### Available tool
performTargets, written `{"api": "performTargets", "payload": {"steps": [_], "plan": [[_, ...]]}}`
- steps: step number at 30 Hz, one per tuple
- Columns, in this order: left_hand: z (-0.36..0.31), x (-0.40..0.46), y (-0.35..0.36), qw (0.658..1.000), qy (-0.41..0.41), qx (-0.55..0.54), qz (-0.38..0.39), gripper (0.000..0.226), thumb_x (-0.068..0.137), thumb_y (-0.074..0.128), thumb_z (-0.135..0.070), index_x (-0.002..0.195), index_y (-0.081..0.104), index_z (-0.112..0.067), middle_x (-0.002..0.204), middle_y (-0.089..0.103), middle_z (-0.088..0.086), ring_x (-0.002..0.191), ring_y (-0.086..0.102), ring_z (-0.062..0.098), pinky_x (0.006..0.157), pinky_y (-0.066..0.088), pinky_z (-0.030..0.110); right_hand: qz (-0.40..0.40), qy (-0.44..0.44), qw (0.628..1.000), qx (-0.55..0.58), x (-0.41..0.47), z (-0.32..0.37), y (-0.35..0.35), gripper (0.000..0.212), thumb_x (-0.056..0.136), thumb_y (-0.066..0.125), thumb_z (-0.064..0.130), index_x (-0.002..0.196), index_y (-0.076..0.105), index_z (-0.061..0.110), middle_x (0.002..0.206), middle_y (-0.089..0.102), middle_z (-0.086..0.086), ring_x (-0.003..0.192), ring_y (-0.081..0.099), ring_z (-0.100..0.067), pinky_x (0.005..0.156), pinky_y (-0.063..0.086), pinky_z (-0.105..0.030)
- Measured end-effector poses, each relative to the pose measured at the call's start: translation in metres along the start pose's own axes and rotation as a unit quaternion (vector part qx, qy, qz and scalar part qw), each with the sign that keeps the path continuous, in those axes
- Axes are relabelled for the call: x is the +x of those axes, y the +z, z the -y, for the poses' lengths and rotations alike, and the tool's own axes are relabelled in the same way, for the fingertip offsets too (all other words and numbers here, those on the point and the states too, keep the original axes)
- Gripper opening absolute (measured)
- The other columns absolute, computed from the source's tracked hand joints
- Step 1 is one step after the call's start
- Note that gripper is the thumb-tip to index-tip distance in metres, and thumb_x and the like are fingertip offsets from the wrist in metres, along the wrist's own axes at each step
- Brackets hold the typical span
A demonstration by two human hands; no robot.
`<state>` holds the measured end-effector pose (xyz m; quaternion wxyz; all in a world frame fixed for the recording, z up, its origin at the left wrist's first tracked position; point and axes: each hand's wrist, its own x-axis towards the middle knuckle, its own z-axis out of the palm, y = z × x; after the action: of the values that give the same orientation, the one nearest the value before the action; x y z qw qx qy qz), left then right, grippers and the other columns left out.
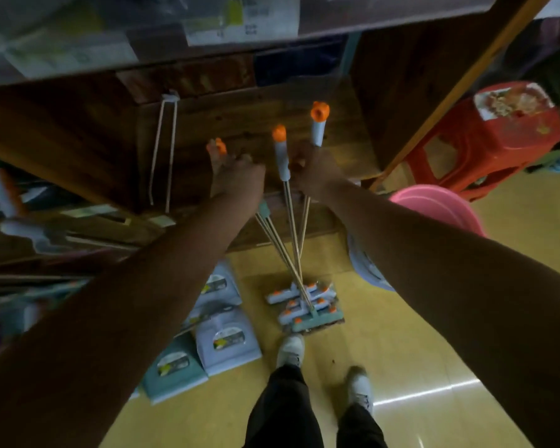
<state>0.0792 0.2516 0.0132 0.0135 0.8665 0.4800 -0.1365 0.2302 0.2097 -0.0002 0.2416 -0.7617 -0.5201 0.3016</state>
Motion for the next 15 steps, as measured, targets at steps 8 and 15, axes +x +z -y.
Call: {"api": "performTargets", "payload": {"steps": [8, 15], "plan": [[0.003, -0.066, 0.023, 0.945, -0.012, -0.322, -0.066, 0.016, 0.085, 0.074, -0.025, 0.095, 0.069, -0.014, 0.098, 0.067, 0.011, 0.090, 0.065, 0.025, 0.071, 0.047, 0.028, -0.045, -0.055, 0.993, -0.099, 0.045, 0.036, 0.013, 0.052, 0.093, 0.056, 0.034, 0.139, 0.040, 0.015, 0.124, 0.059, -0.017, 0.107, 0.061, -0.028, 0.078, 0.048, -0.032], [-0.021, -0.121, 0.028, 0.875, -0.078, -0.477, -0.034, 0.049, 0.064, 0.073, -0.039, 0.109, 0.068, -0.022, 0.099, 0.071, -0.001, 0.089, 0.068, 0.017, 0.080, 0.056, 0.033, -0.036, -0.134, 0.987, -0.077, -0.005, 0.023, 0.014, 0.032, 0.089, 0.060, 0.029, 0.120, 0.054, 0.022, 0.103, 0.068, -0.008, 0.089, 0.066, -0.024, 0.071, 0.057, -0.037]]}}
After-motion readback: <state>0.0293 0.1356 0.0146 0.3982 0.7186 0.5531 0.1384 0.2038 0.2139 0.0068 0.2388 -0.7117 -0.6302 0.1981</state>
